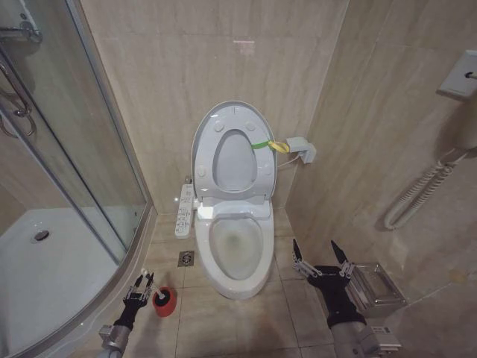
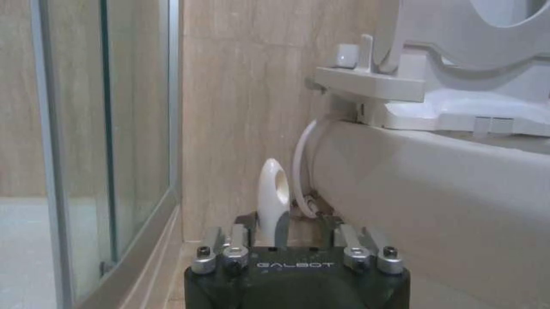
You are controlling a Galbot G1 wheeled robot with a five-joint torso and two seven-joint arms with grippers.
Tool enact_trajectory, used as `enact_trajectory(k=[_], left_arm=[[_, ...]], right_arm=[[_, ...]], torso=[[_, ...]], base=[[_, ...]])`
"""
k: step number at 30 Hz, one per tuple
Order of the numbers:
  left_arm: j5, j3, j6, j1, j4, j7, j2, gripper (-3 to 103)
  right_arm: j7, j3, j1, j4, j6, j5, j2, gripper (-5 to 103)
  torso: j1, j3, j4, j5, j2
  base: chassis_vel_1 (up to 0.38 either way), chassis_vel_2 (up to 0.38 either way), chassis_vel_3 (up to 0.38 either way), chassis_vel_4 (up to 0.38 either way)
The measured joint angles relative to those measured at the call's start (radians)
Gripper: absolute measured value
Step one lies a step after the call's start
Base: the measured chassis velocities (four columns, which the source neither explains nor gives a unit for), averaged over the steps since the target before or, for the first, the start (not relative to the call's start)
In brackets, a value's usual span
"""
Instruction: Open the toilet lid, clean the toilet bowl with a toilet brush, close the toilet lid, and flush.
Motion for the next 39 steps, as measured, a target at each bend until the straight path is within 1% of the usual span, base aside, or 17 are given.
enact_trajectory(k=[2,3,8,9,13,15,16,17,19,20,23,24,27,32,35,38,39], left_arm=[[0.0,0.0,0.0,0.002,-0.006,-0.005,0.001,26],[0.0,0.001,0.0,0.005,-0.014,-0.009,0.002,54],[0.0,0.001,0.0,0.021,-0.049,-0.019,0.003,54],[0.0,0.001,0.0,0.023,-0.054,-0.02,0.003,81],[0.001,-0.001,0.0,0.04,-0.088,-0.03,0.002,81],[0.005,-0.01,0.006,0.072,-0.141,-0.043,0.002,81],[0.007,-0.014,0.014,0.094,-0.172,-0.052,0.002,100],[0.007,-0.014,0.014,0.094,-0.172,-0.052,0.002,100],[0.01,-0.025,0.03,0.161,-0.266,-0.078,0.005,100],[0.01,-0.025,0.03,0.161,-0.266,-0.078,0.005,100],[0.022,-0.039,0.044,0.238,-0.396,-0.125,0.003,100],[0.022,-0.039,0.044,0.238,-0.396,-0.125,0.003,100],[0.087,-0.062,0.043,0.29,-0.488,-0.16,-0.003,100],[0.139,-0.074,0.027,0.309,-0.519,-0.195,-0.007,100],[0.145,-0.082,0.028,0.305,-0.529,-0.213,-0.003,100],[0.143,-0.089,0.049,0.285,-0.549,-0.241,0.015,100],[0.132,-0.09,0.068,0.268,-0.564,-0.253,0.03,100]], right_arm=[[0.0,0.0,0.0,0.0,0.0,0.0,0.0,100],[0.0,0.0,0.0,0.0,0.0,0.0,0.0,100],[0.0,0.0,0.0,0.0,0.0,0.0,0.0,100],[0.0,0.0,0.0,0.0,0.0,0.0,0.0,100],[0.0,0.0,0.0,0.0,0.0,0.0,0.0,100],[0.0,0.0,0.0,0.0,0.0,0.0,0.0,100],[0.0,0.0,0.0,0.0,0.0,0.0,0.0,100],[0.0,0.0,0.0,0.0,0.0,0.0,0.0,100],[0.0,0.0,0.0,0.0,0.0,0.0,0.0,100],[0.0,0.0,0.0,0.0,0.0,0.0,0.0,100],[0.0,0.0,0.0,0.0,0.0,0.0,0.0,100],[0.0,0.0,0.0,0.0,0.0,0.0,0.0,100],[0.0,0.0,0.0,0.0,0.0,0.0,0.0,100],[0.0,0.0,0.0,0.0,0.0,0.0,0.0,100],[0.0,0.0,0.0,0.0,0.0,0.0,0.0,100],[0.0,0.0,0.0,0.0,0.0,0.0,0.0,100],[0.0,0.0,0.0,0.0,0.0,0.0,0.0,100]], torso=[[0.0,0.0,0.0,0.0,0.0],[0.0,0.0,0.0,0.0,0.0],[0.0,0.0,0.0,0.0001,0.0],[0.0,0.0,0.0,0.0001,0.0],[0.0,0.0,-0.0001,0.0,0.0],[0.0,0.0,-0.0002,0.0001,0.0],[0.0,0.0,-0.0004,0.0001,0.0],[0.0,0.0,-0.0004,0.0001,0.0],[0.0,0.0,0.0001,0.0,0.0],[0.0,0.0,0.0001,0.0,0.0],[0.0,0.0,0.0002,0.0001,0.0],[0.0,0.0,0.0002,0.0001,0.0],[0.0,0.0,-0.0001,0.0003,0.0],[0.0,0.0,0.0,0.0,0.0],[0.0,0.0,0.0001,-0.0001,0.0],[0.0,0.0,0.0001,-0.0001,0.0],[0.0,0.0,0.0,0.0,0.0]], base=[[0.0,0.0,0.0,0.0],[0.0,0.0,0.0,0.0],[0.0,0.0,0.0,0.0],[0.0,0.0,0.0,0.0],[0.0,0.0,0.0,0.0],[0.0,0.0,0.0,0.0],[0.0,0.0,0.0,0.0],[0.0,0.0,0.0,0.0],[0.0,0.0,0.0,0.0],[0.0,0.0,0.0,0.0],[0.0,0.0,0.0,0.0],[0.0,0.0,0.0,0.0],[0.0,0.0,0.0,0.0],[0.0,0.0,0.0,0.0],[0.0,0.0,0.0,0.0],[0.0,0.0,0.0,0.0],[0.0,0.0,0.0,0.0]])
